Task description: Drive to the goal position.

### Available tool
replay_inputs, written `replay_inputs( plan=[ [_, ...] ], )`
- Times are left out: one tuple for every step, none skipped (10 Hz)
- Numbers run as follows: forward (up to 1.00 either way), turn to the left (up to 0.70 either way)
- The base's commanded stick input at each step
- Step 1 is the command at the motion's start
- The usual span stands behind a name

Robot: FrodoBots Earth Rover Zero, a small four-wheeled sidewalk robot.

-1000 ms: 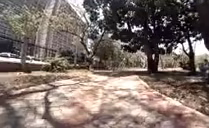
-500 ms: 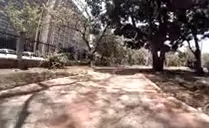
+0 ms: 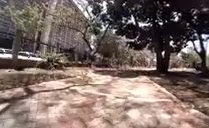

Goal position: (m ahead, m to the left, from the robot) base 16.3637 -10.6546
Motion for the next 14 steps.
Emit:
replay_inputs(
  plan=[
    [0.99, -0.19],
    [0.98, -0.28],
    [0.98, -0.37],
    [0.98, -0.39],
    [0.98, -0.39],
    [0.98, -0.03],
    [0.99, -0.01],
    [0.99, 0.00],
    [0.99, 0.00],
    [0.99, 0.00],
    [0.99, 0.00],
    [0.99, 0.00],
    [0.99, 0.00],
    [0.99, 0.00]
  ],
)
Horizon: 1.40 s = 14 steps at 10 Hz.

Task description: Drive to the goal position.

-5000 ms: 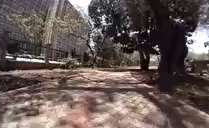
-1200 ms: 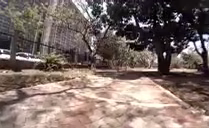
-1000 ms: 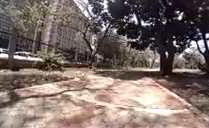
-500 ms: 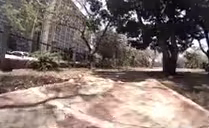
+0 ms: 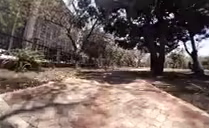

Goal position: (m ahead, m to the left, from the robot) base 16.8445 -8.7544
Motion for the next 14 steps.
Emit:
replay_inputs(
  plan=[
    [0.99, 0.00],
    [0.99, 0.00],
    [0.99, 0.00],
    [0.99, 0.00],
    [0.99, 0.00],
    [0.99, 0.00],
    [0.99, 0.00],
    [0.99, 0.00],
    [0.99, 0.00],
    [0.99, 0.00],
    [0.99, 0.00],
    [0.99, 0.00],
    [0.99, -0.30],
    [0.99, -0.37]
  ],
)
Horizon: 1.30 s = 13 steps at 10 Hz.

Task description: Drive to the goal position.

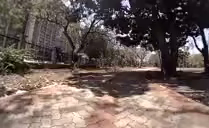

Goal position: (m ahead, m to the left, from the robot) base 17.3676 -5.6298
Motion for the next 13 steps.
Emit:
replay_inputs(
  plan=[
    [0.99, -0.36],
    [0.99, -0.29],
    [0.99, 0.00],
    [0.99, 0.00],
    [0.99, 0.00],
    [0.99, 0.00],
    [0.99, 0.00],
    [0.99, 0.00],
    [0.99, 0.00],
    [0.99, 0.00],
    [0.99, 0.00],
    [0.99, 0.00],
    [1.00, 0.00]
  ],
)
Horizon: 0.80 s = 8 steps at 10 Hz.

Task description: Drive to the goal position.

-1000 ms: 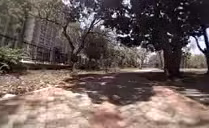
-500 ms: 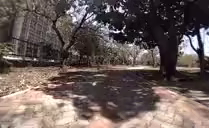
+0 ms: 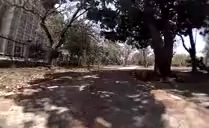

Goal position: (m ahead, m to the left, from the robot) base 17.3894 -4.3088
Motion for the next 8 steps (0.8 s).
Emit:
replay_inputs(
  plan=[
    [1.00, 0.00],
    [1.00, 0.00],
    [1.00, 0.00],
    [1.00, 0.00],
    [1.00, 0.00],
    [1.00, 0.00],
    [1.00, 0.00],
    [1.00, 0.00]
  ],
)
